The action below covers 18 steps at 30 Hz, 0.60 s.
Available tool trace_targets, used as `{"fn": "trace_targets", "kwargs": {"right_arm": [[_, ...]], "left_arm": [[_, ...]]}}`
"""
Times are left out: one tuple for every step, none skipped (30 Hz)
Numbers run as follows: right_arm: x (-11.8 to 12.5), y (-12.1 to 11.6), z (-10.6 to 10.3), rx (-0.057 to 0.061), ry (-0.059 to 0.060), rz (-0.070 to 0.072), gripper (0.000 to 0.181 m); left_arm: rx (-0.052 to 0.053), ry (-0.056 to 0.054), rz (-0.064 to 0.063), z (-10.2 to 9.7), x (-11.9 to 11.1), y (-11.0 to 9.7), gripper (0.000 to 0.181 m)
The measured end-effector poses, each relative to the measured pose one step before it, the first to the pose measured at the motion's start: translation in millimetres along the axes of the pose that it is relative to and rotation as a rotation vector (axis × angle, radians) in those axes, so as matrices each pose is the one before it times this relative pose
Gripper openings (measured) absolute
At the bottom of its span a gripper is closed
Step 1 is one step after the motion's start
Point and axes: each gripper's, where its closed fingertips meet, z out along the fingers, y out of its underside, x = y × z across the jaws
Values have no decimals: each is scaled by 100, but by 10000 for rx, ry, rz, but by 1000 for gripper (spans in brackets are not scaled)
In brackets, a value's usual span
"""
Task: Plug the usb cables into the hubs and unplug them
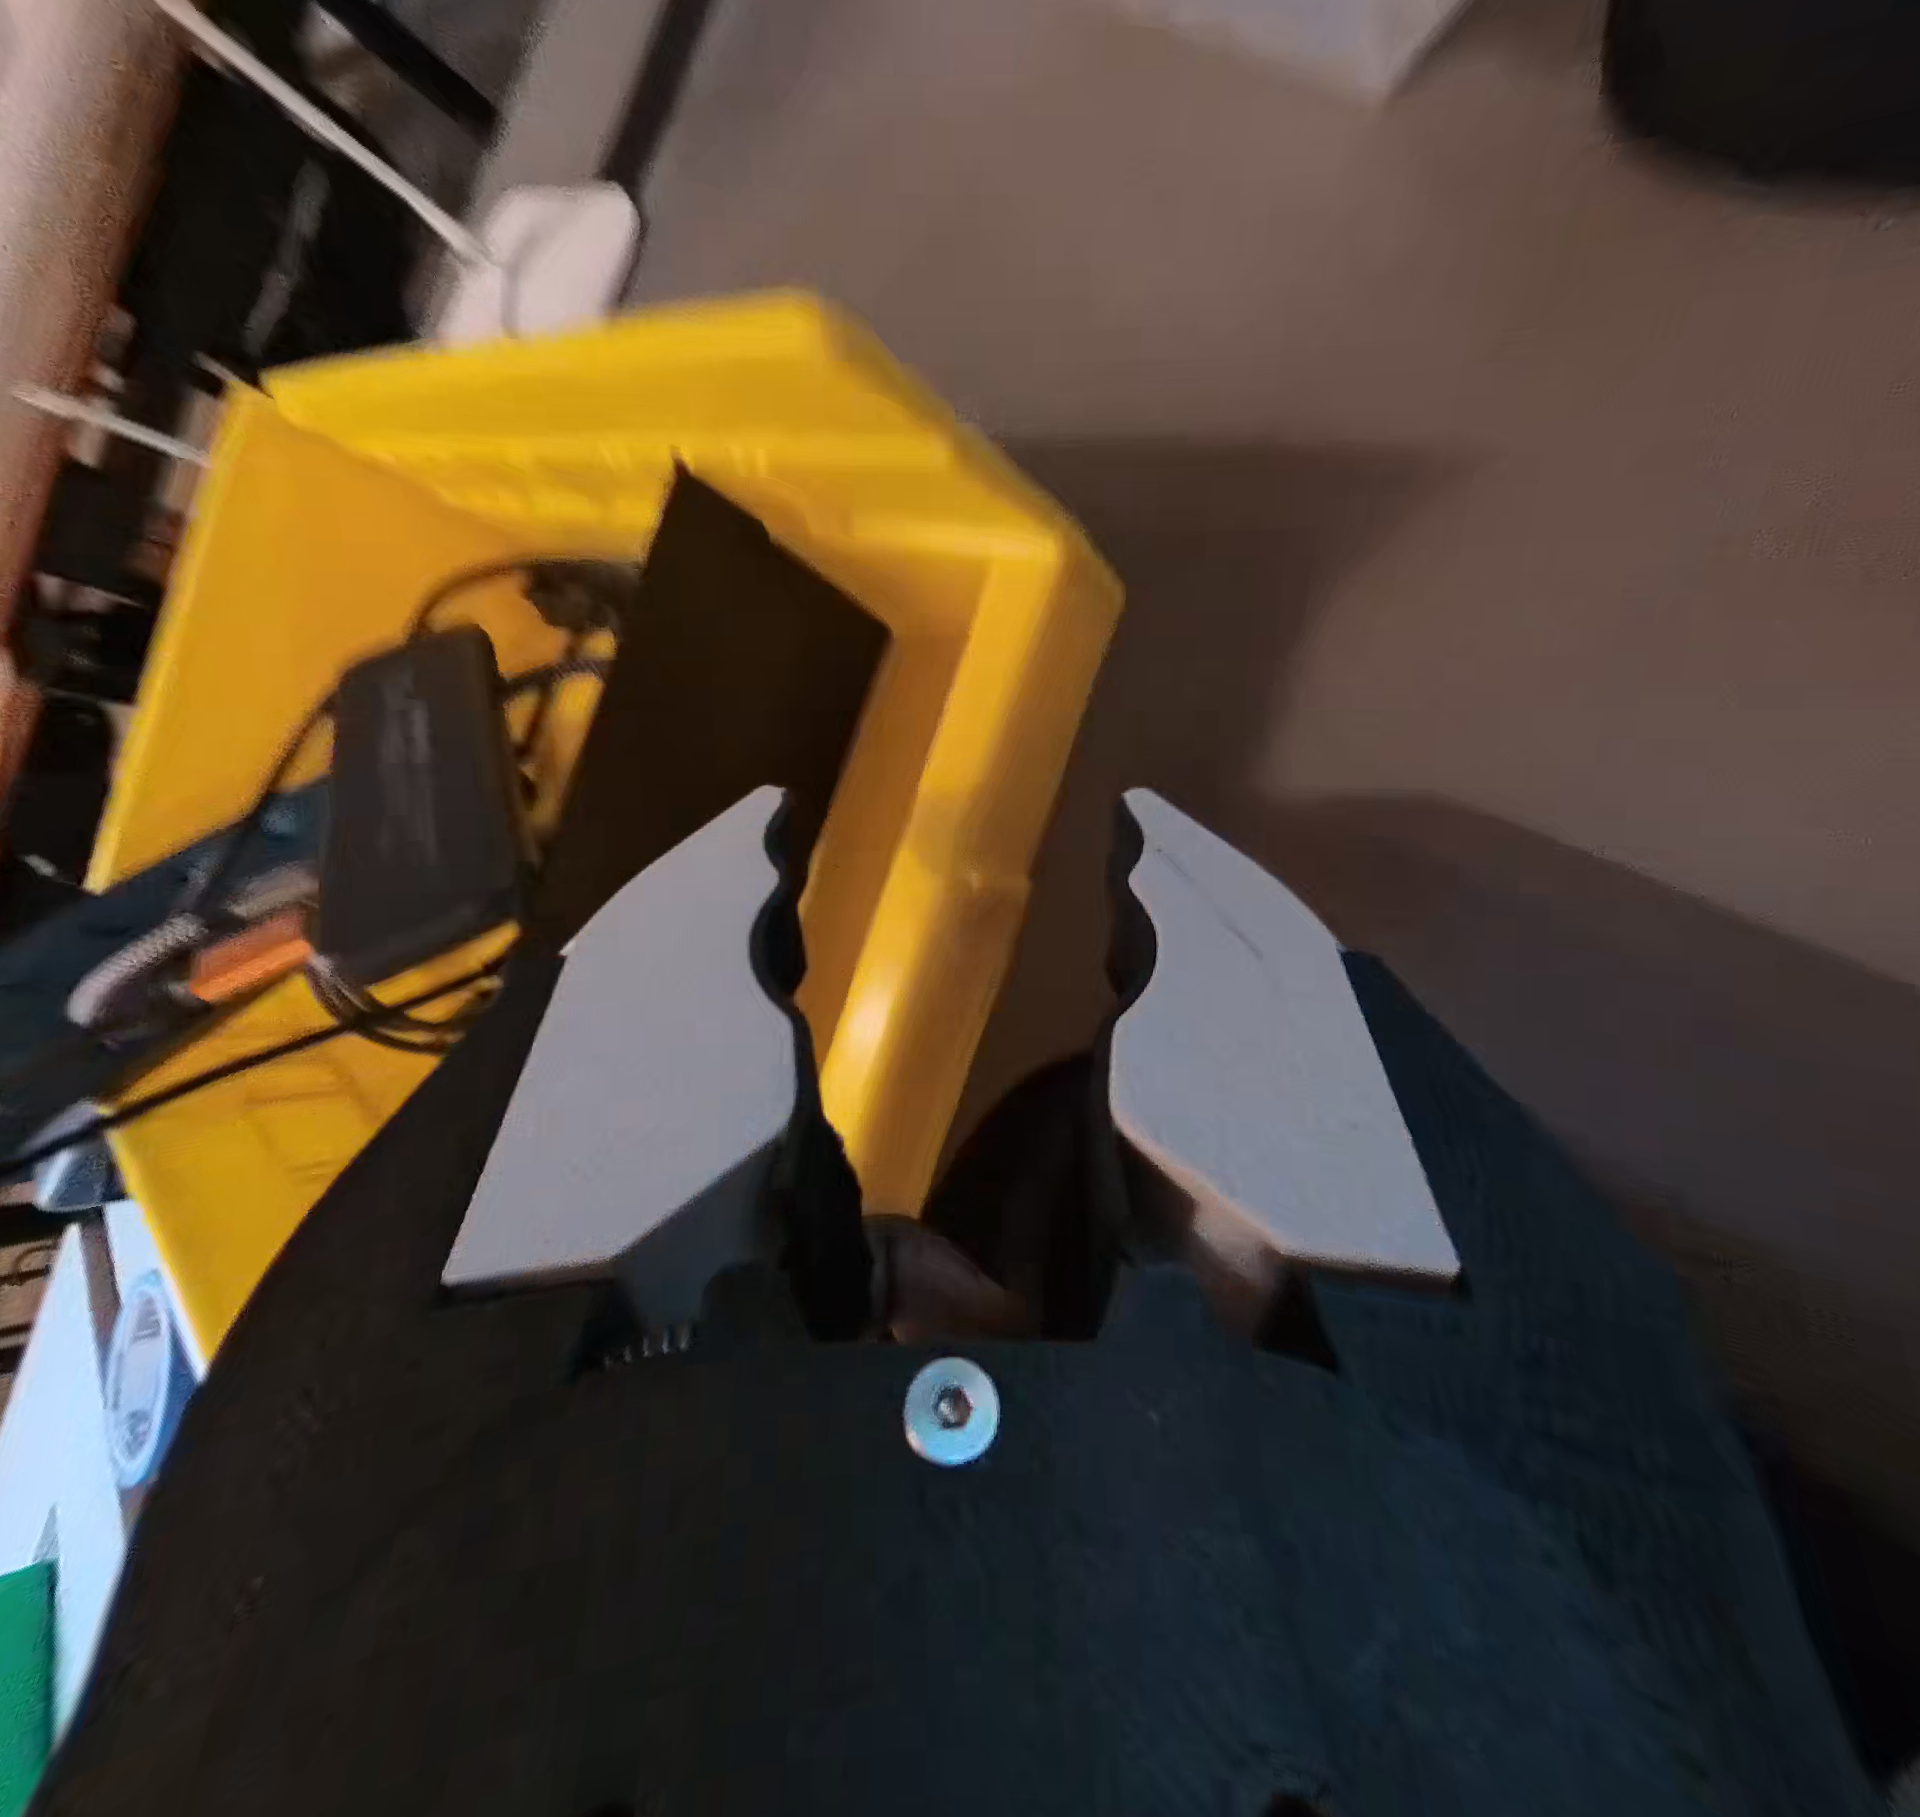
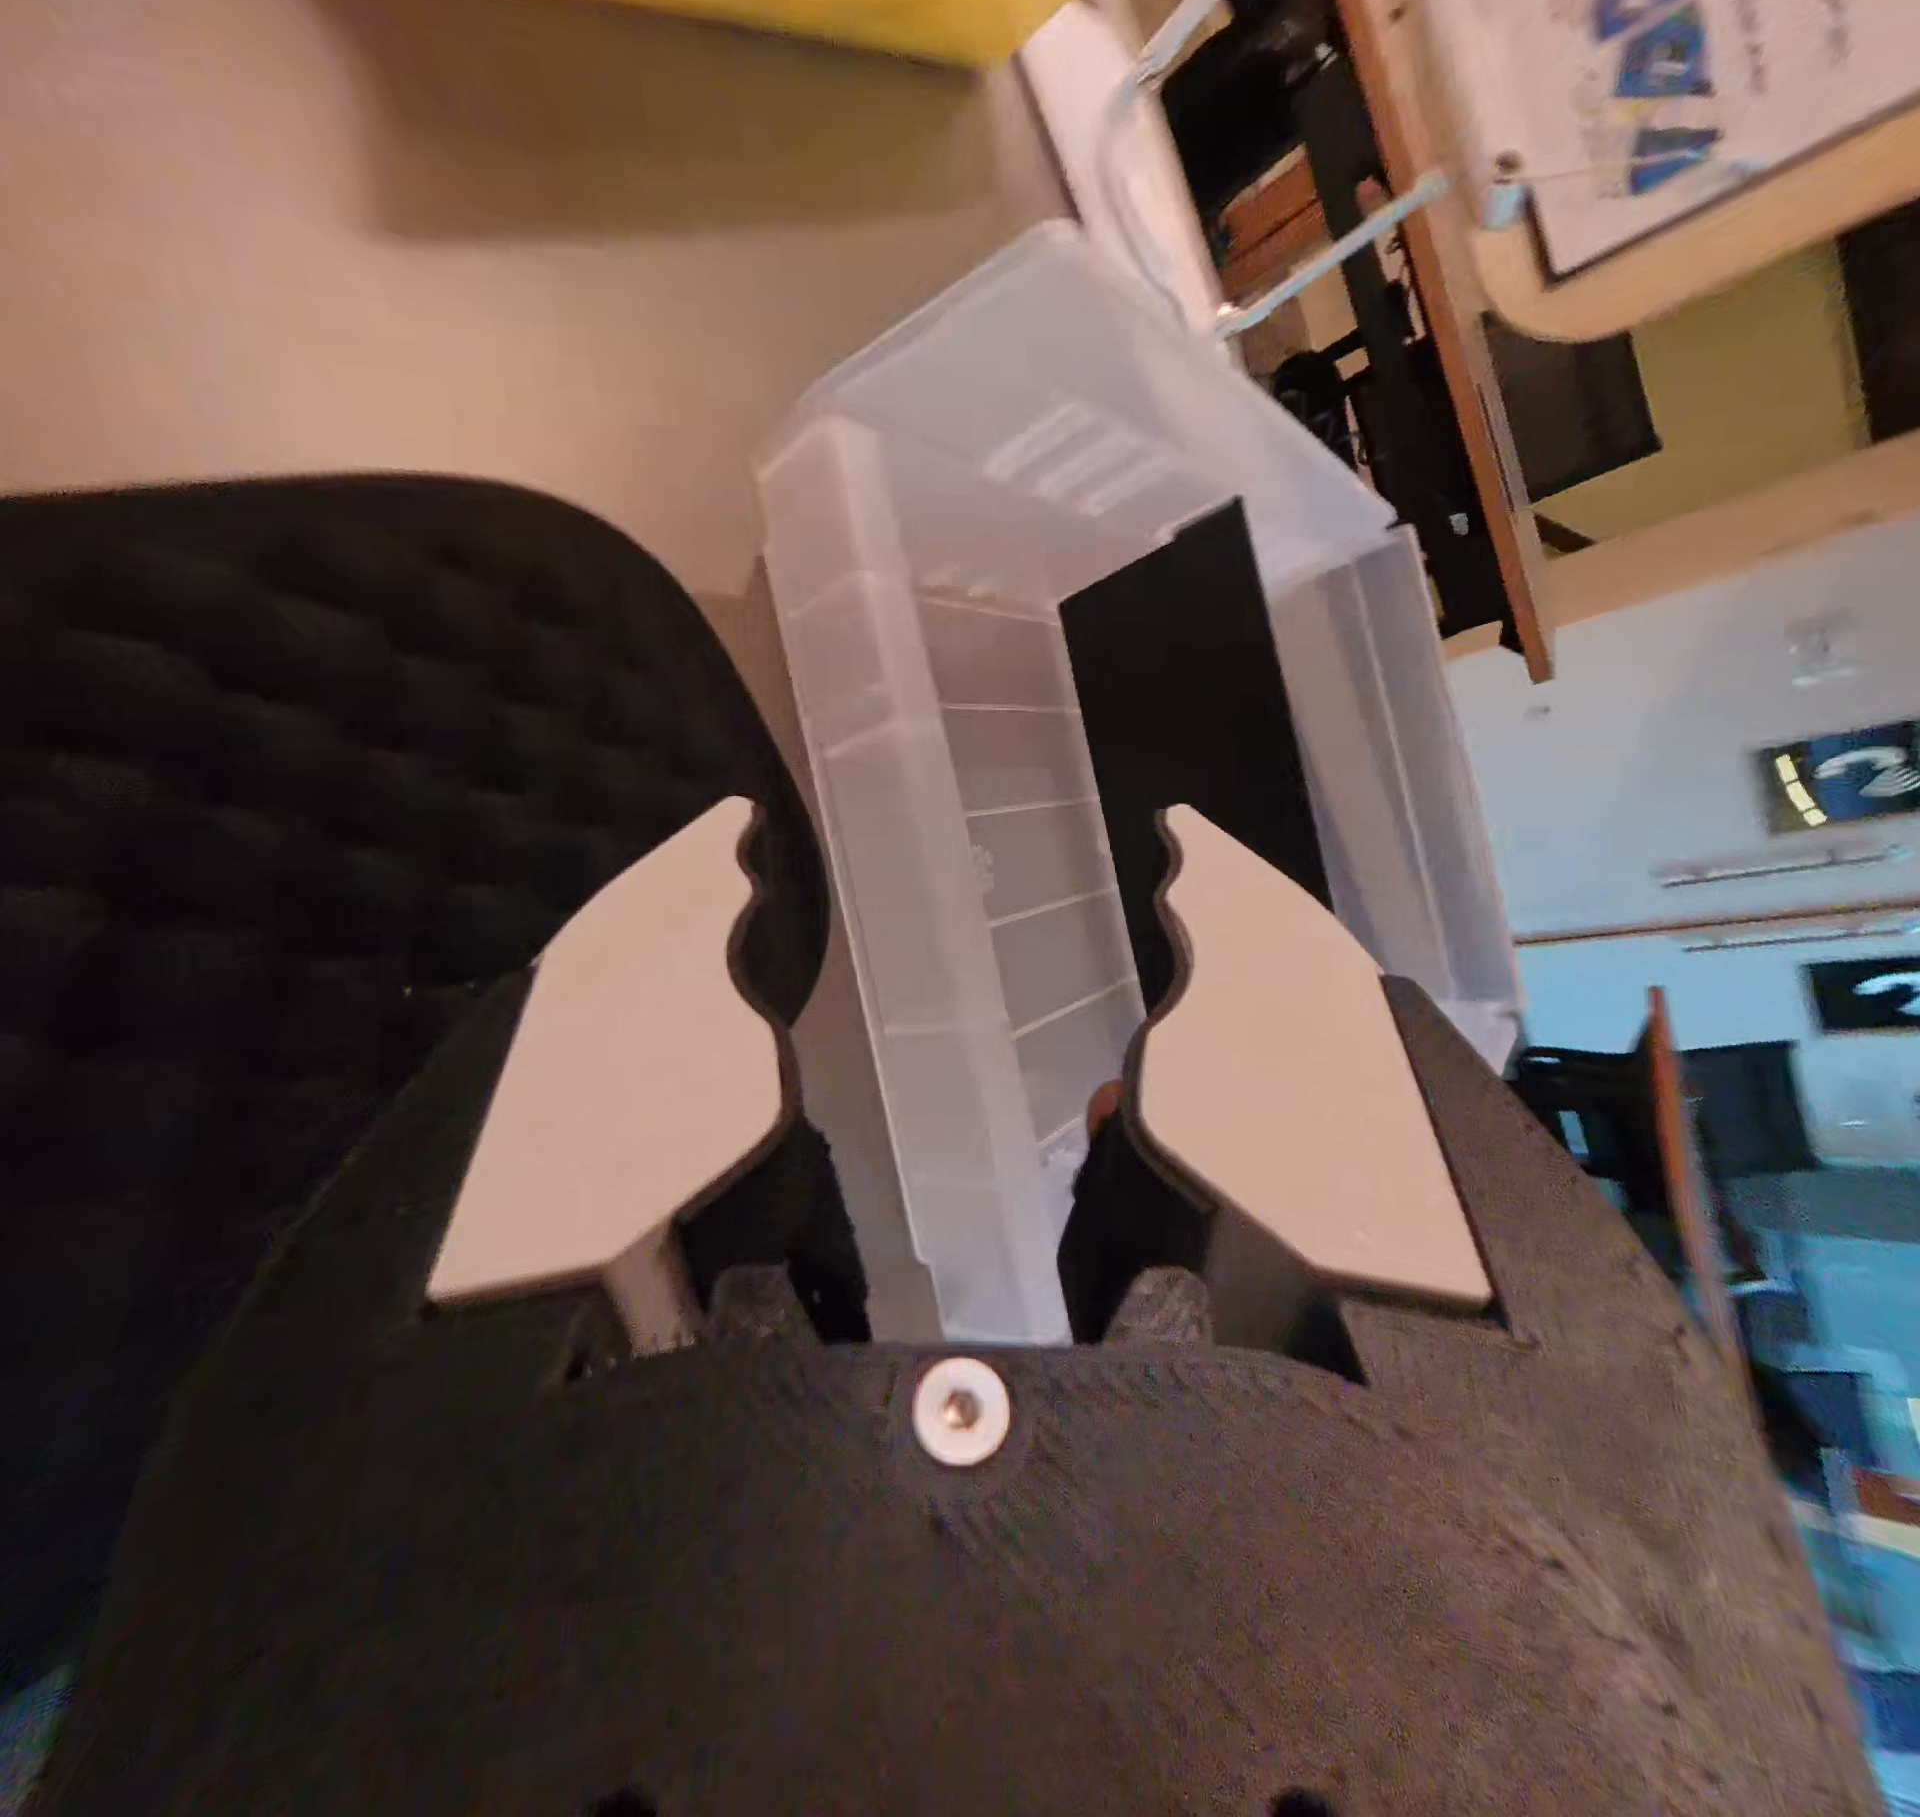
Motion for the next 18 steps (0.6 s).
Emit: {"fn": "trace_targets", "kwargs": {"right_arm": [[-471,-16,794,-322,-61,-561,66],[-444,-89,664,-210,-137,-389,62],[-387,-76,546,-148,-203,-225,58],[-161,70,461,-171,-135,-151,54],[95,312,382,-289,-7,-156,49],[195,547,337,-419,23,-180,46],[71,477,315,-360,-65,-142,45],[-40,146,242,-125,-147,-28,43],[-48,41,162,-49,-141,24,40],[-69,173,129,-116,-115,-34,35],[-38,357,106,-199,-51,-97,31],[117,459,87,-223,99,-99,31],[197,533,39,-217,152,-50,31],[147,590,-18,-198,101,17,31],[113,595,-60,-141,55,61,32],[89,579,-79,-81,32,77,32],[90,596,-88,-62,26,76,32],[105,623,-99,-79,37,63,32]], "left_arm": [[-273,364,4,79,169,1111,53],[-110,292,-154,88,5,805,49],[-110,271,-137,91,-55,716,47],[-156,128,-43,103,-224,735,45],[-268,-94,50,108,-512,850,44],[-354,-160,152,131,-542,928,42],[-69,124,106,108,-83,460,43],[242,279,-114,-31,124,-89,40],[-32,256,-124,13,103,234,36],[65,76,-107,-12,-184,155,36],[9,56,-63,-66,-239,256,35],[-64,26,-88,-94,-281,366,36],[-27,-4,-50,-106,-308,358,36],[-26,-4,-16,-102,-304,426,36],[-29,-1,-35,-116,-324,479,36],[-30,-10,-65,-177,-370,536,36],[-85,-34,-61,-210,-422,671,36],[-88,-44,-71,-251,-447,752,36]]}}
